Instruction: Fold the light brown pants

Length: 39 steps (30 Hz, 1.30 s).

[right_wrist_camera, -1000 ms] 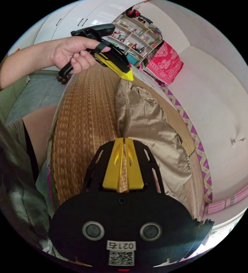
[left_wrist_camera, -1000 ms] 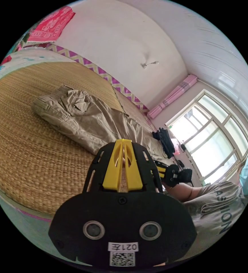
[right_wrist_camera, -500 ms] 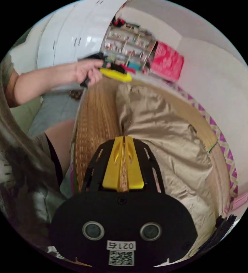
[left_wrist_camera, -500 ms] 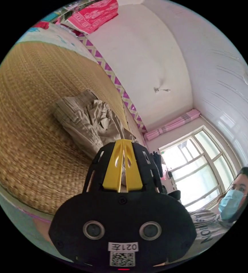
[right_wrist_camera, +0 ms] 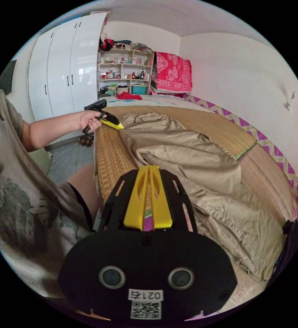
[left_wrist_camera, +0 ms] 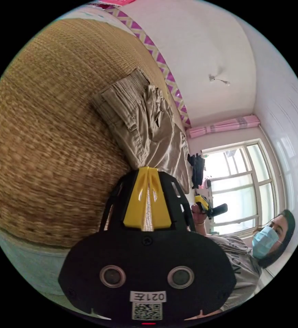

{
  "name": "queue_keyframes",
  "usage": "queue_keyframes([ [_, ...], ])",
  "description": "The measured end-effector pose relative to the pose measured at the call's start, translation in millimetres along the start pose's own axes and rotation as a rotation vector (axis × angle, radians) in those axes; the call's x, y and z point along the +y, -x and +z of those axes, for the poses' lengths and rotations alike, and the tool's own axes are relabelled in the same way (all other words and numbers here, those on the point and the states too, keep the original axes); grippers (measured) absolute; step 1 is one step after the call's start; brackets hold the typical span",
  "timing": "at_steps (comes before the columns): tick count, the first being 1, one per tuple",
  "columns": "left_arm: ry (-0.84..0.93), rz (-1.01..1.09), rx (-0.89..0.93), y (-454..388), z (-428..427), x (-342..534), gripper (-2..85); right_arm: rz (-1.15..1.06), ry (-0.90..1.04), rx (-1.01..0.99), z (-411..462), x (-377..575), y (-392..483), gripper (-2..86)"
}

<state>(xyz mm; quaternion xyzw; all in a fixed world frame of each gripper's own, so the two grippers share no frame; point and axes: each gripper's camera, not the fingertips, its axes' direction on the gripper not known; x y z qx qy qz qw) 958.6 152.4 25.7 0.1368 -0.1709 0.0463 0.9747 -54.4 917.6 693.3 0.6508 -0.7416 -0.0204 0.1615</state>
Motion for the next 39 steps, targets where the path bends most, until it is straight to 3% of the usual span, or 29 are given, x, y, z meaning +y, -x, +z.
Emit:
queue_keyframes([
  [7, -0.112, 0.012, -0.033, -7.6, -1.3, 32.1, -1.0, 0.348, 0.054, 0.223, -57.3, 156.9, -102.7, -0.4],
  [12, -0.154, 0.122, 0.200, -37.0, 26.1, 55.9, -1.0, 0.759, 0.044, 0.425, -135.0, 303.4, -189.3, 0.5],
  [17, -0.131, 0.210, 0.190, -86.4, 67.7, 60.2, -1.0, 1.027, 0.057, 0.515, -190.4, 439.6, -267.9, 5.7],
  [21, -0.069, 0.262, 0.141, -121.1, 107.1, 49.7, -1.0, 1.197, 0.006, 0.403, -199.4, 508.5, -323.4, 7.5],
  [25, -0.047, 0.253, 0.177, -135.7, 131.7, 44.4, -1.0, 1.484, -0.213, 0.187, -204.3, 592.3, -354.3, 8.8],
  [28, -0.051, 0.259, 0.174, -144.3, 133.6, 44.3, -1.0, 1.625, -0.284, 0.205, -210.4, 631.3, -335.4, 8.9],
  [39, -0.089, 0.258, 0.185, -143.8, 135.7, 26.3, -1.0, 1.690, -0.355, 0.182, -184.9, 629.0, -351.8, 8.8],
])
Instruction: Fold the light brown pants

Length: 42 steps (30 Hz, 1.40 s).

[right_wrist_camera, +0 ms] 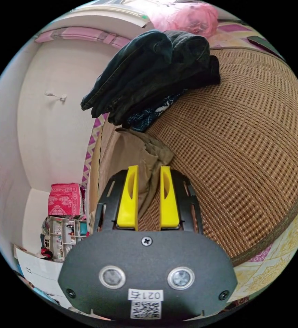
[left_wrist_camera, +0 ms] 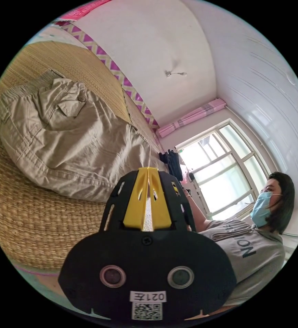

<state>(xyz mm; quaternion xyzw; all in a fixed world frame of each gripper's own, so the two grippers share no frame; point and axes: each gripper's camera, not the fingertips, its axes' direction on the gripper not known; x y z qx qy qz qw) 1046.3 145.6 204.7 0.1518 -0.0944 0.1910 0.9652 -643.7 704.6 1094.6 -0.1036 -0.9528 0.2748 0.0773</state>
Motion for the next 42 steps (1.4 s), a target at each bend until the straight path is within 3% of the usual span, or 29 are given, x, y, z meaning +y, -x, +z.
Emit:
queue_keyframes([
  [4, 0.002, -0.018, 0.020, 12.2, -3.3, 5.0, -1.0, 0.020, 0.042, -0.040, 19.6, -3.3, 15.8, 1.9],
  [9, -0.026, -0.032, 0.035, 25.5, -33.0, 9.7, -1.0, 0.004, -0.015, -0.152, 5.8, 23.4, 54.2, 0.0],
  [15, -0.077, 0.008, 0.045, 31.2, -84.1, 10.2, -1.0, -0.483, -0.003, -0.168, -18.7, 102.2, 270.8, -0.4],
  [20, -0.076, 0.059, 0.045, 31.8, -114.7, 15.5, -1.0, -1.068, 0.071, -0.064, 24.1, 286.0, 521.3, -0.4],
  [23, -0.080, 0.076, 0.014, 34.4, -135.9, 23.9, -1.0, -1.353, 0.145, 0.032, 85.9, 421.7, 613.7, -0.5],
  [27, -0.096, 0.069, 0.006, 44.8, -166.1, 34.8, -1.0, -1.658, 0.162, 0.253, 186.7, 578.5, 659.7, -0.5],
  [29, -0.108, 0.056, 0.021, 51.2, -181.1, 38.3, -1.0, -1.837, 0.146, 0.469, 259.5, 659.0, 655.2, -0.5],
  [31, -0.116, 0.040, 0.031, 58.7, -202.6, 40.7, -1.0, -1.881, 0.113, 0.562, 286.9, 690.8, 650.4, -0.5],
  [37, -0.122, 0.047, -0.021, 66.5, -248.0, 27.5, -0.9, -1.758, 0.030, 0.410, 237.8, 692.0, 691.6, 0.0],
  [42, -0.130, 0.037, 0.055, 74.1, -257.3, -3.2, -0.9, -1.814, 0.169, 0.461, 270.9, 713.9, 682.9, 3.6],
])
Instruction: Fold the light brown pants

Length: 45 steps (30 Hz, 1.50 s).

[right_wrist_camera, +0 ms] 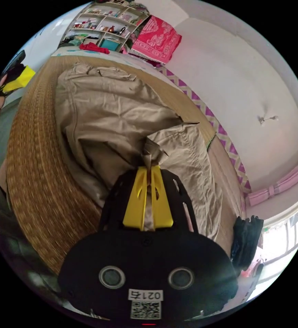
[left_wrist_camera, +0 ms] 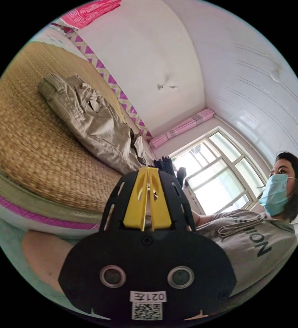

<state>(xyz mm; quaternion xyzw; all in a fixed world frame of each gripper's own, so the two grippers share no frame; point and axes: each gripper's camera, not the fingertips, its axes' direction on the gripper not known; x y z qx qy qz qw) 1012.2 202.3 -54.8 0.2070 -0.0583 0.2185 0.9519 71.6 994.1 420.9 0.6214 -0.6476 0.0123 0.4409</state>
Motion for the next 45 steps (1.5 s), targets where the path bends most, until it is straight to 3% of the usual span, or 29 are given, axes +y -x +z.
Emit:
queue_keyframes([
  [3, -0.006, 0.012, -0.017, -9.2, -12.0, -21.6, -0.5, 0.088, -0.063, -0.037, -30.9, 2.2, -30.9, 7.6],
  [7, -0.072, 0.061, -0.148, -30.0, -53.8, -56.4, 2.1, 0.280, -0.249, -0.234, -71.1, 22.7, -118.7, 1.9],
  [10, -0.151, 0.045, -0.216, -30.9, -85.0, -84.0, 4.6, 0.383, -0.214, -0.310, -13.9, 31.0, -162.0, -0.1],
  [13, -0.209, -0.019, -0.250, -26.2, -112.8, -106.8, 6.5, 0.287, 0.013, -0.524, 82.2, 26.7, -138.8, -0.5],
  [18, -0.293, -0.206, -0.356, -16.9, -163.4, -126.2, 12.5, 0.271, -0.062, -0.471, 55.3, 62.4, -141.0, -0.6],
  [22, -0.276, -0.368, -0.324, 6.4, -175.3, -155.3, 13.8, 0.412, -0.206, -0.570, 24.1, 141.0, -169.0, -0.6],
  [29, -0.268, -0.420, -0.418, -16.9, -161.8, -258.2, 13.4, 0.656, -0.261, -0.774, 16.6, 311.3, -207.9, -0.6],
  [35, -0.352, -0.515, -0.359, -50.8, -136.4, -322.0, 3.6, 0.888, -0.279, -0.796, 17.4, 470.0, -217.1, -0.6],
  [38, -0.380, -0.382, -0.326, -140.5, -118.3, -362.0, 1.8, 1.002, -0.304, -0.798, 14.1, 548.9, -217.4, -0.5],
  [41, -0.350, -0.143, -0.382, -286.1, -65.4, -406.6, 1.1, 1.089, -0.334, -0.802, 9.4, 620.2, -212.9, -0.5],
  [45, -0.242, 0.352, -0.577, -535.6, 102.1, -422.7, 1.4, 1.144, -0.359, -0.807, 6.6, 682.6, -197.6, -0.5],
])
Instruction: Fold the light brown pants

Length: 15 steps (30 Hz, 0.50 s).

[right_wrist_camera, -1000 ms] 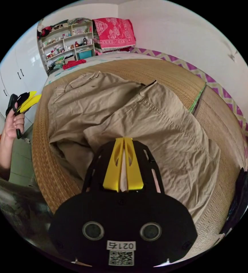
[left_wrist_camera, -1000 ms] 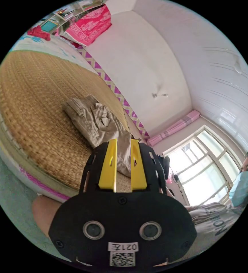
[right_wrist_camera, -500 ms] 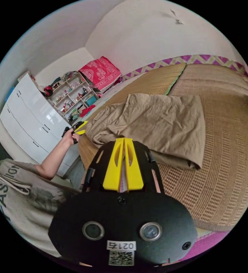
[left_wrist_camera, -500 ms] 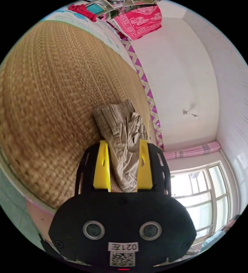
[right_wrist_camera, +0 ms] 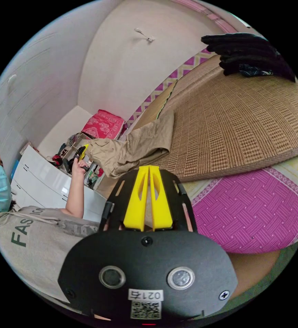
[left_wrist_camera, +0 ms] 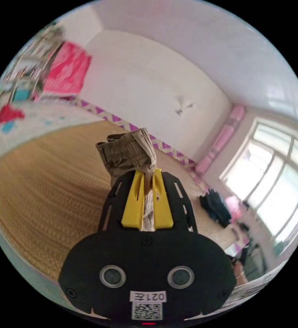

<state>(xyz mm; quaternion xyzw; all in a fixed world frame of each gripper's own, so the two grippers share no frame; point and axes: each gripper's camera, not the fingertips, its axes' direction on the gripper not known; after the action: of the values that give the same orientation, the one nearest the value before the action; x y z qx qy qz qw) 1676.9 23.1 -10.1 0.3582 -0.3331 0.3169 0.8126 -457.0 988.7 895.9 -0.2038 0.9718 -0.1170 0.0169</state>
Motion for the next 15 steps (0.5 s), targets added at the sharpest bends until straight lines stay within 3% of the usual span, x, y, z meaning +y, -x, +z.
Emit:
queue_keyframes([
  [3, 0.067, 0.382, -0.055, -221.7, 54.4, -3.9, 2.0, 0.014, -0.017, -0.044, -13.8, 27.1, -23.6, -0.5],
  [7, 0.259, 0.828, -0.097, -469.7, 178.0, 74.8, 2.8, 0.031, -0.050, -0.098, -27.8, 63.0, -53.5, -0.6],
  [10, 0.477, 1.099, -0.186, -568.8, 295.7, 188.4, 3.0, 0.062, -0.072, -0.112, -37.3, 92.9, -77.0, -0.6],
  [12, 0.563, 1.161, -0.242, -582.6, 345.4, 241.7, 3.0, 0.088, -0.082, -0.128, -41.8, 111.1, -91.2, -0.6],
  [15, 0.438, 1.209, -0.303, -606.6, 343.5, 258.4, 3.3, 0.117, -0.091, -0.146, -48.8, 138.6, -111.8, -0.7],
])
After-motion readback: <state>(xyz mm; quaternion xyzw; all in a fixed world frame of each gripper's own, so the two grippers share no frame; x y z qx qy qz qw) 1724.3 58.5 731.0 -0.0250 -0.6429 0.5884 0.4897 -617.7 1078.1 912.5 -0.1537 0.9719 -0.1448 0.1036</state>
